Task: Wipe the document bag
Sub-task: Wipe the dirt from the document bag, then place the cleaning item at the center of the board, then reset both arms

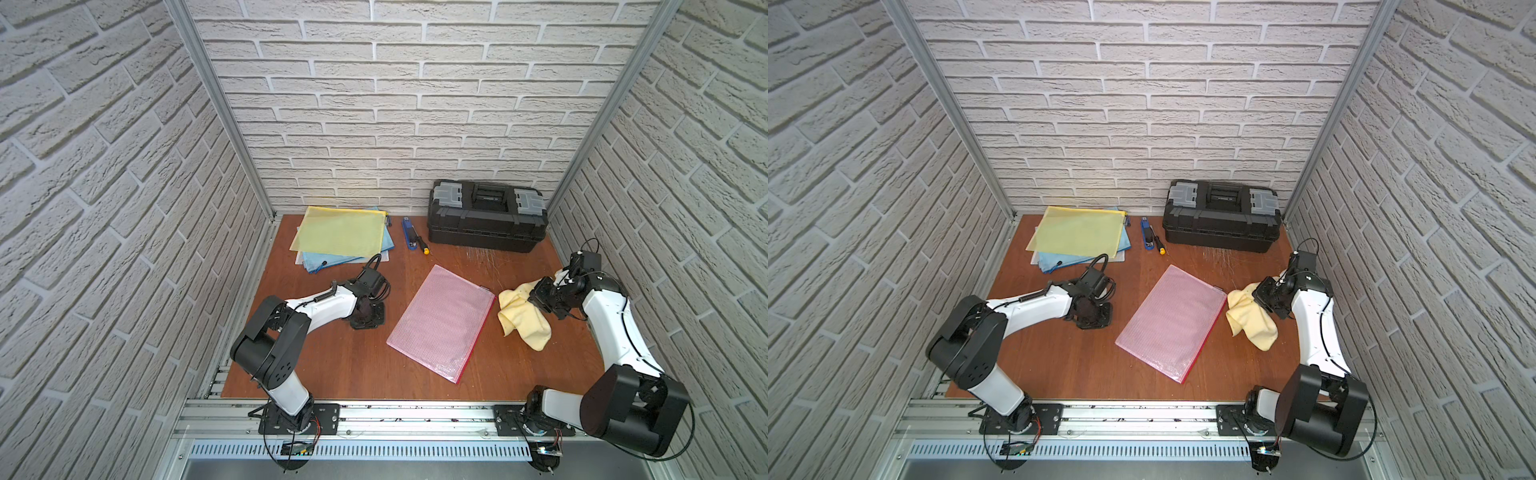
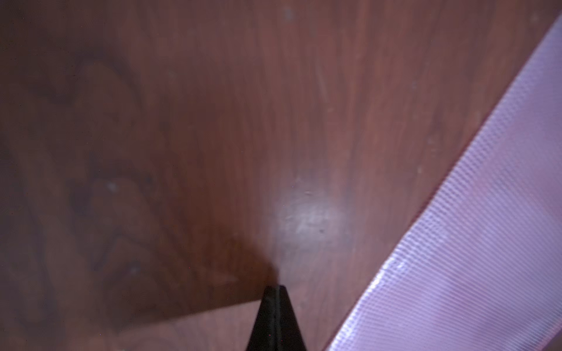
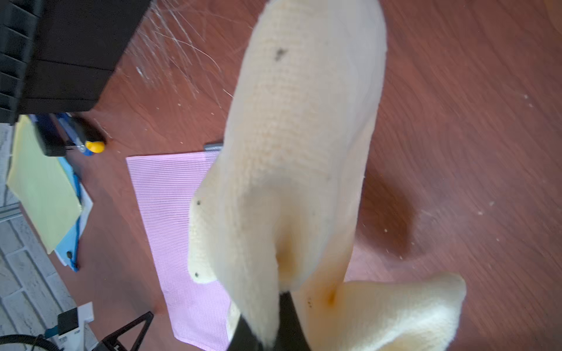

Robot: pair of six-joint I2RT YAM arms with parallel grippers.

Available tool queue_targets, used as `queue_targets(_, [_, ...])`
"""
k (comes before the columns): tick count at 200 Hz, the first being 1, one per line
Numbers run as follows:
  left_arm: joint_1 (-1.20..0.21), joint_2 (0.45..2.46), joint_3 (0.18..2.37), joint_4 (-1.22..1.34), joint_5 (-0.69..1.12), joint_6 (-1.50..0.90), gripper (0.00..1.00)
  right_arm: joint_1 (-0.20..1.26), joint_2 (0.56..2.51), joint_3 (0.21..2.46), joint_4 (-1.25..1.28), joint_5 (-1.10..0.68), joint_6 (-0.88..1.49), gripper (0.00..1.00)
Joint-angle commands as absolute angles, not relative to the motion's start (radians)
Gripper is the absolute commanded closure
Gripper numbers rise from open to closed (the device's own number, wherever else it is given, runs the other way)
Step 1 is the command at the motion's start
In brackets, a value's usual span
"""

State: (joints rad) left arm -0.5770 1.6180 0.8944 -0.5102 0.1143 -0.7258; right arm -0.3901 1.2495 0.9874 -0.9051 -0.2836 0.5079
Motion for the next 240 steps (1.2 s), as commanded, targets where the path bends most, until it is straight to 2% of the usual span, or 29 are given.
queue_targets(1, [-0.569,1.515,0.881,-0.57,0.032,-0.699,1.0,-0.44,1.236,0.905,-0.933,-0.208,0.516,0.98])
queue_targets(39, [-0.541,1.267,0.826,-0.537,-0.19,-0.759,1.0,-0.486,1.351,0.761,-0.81,-0.246,0.52,0.98])
queue_targets(47, [-0.535,1.195,0.803,-0.514,-0.252,-0.767,1.0,-0.486,1.37,0.732,-0.77,-0.274,0.529,0.94])
queue_targets(52, [-0.526,1.153,0.789,-0.496,-0.28,-0.765,0.99,-0.485,1.379,0.718,-0.745,-0.285,0.535,0.88])
queue_targets(62, [-0.495,1.08,0.772,-0.473,-0.317,-0.758,0.94,-0.486,1.387,0.701,-0.72,-0.294,0.541,0.68])
queue_targets(74, [-0.448,1.017,0.764,-0.462,-0.335,-0.733,0.86,-0.485,1.378,0.697,-0.714,-0.284,0.543,0.49])
queue_targets(77, [-0.433,1.006,0.766,-0.462,-0.339,-0.723,0.83,-0.484,1.374,0.698,-0.716,-0.281,0.543,0.35])
queue_targets(86, [-0.395,0.985,0.776,-0.478,-0.363,-0.702,0.76,-0.485,1.36,0.707,-0.737,-0.262,0.537,0.05])
queue_targets(89, [-0.38,0.981,0.781,-0.486,-0.374,-0.695,0.73,-0.485,1.356,0.713,-0.747,-0.256,0.536,0.01])
queue_targets(105, [-0.308,0.973,0.813,-0.514,-0.416,-0.633,0.49,-0.484,1.318,0.752,-0.817,-0.202,0.525,0.0])
queue_targets(118, [-0.26,0.972,0.848,-0.541,-0.504,-0.601,0.14,-0.483,1.247,0.799,-0.886,-0.125,0.529,0.0])
queue_targets(124, [-0.235,0.973,0.859,-0.539,-0.535,-0.58,0.09,-0.48,1.204,0.83,-0.92,-0.072,0.529,0.0])
queue_targets(148, [-0.164,0.959,0.866,-0.464,-0.653,-0.496,0.03,-0.446,1.026,0.964,-0.99,0.141,0.515,0.0])
queue_targets(169, [-0.151,0.956,0.802,-0.29,-0.721,-0.394,0.02,-0.431,0.877,1.003,-0.898,0.174,0.508,0.0])
queue_targets(193, [-0.148,0.989,0.659,0.01,-0.729,-0.256,0.02,-0.406,0.701,0.78,-0.498,0.091,0.466,0.0])
queue_targets(211, [-0.146,1.008,0.546,0.223,-0.625,-0.154,0.02,-0.358,0.601,0.526,-0.088,0.028,0.421,0.0])
queue_targets(227, [-0.144,1.029,0.467,0.366,-0.584,-0.116,0.02,-0.275,0.593,0.335,0.189,0.083,0.309,0.0])
queue_targets(240, [-0.13,1.05,0.411,0.467,-0.571,-0.106,0.02,-0.201,0.646,0.28,0.279,0.122,0.21,0.0])
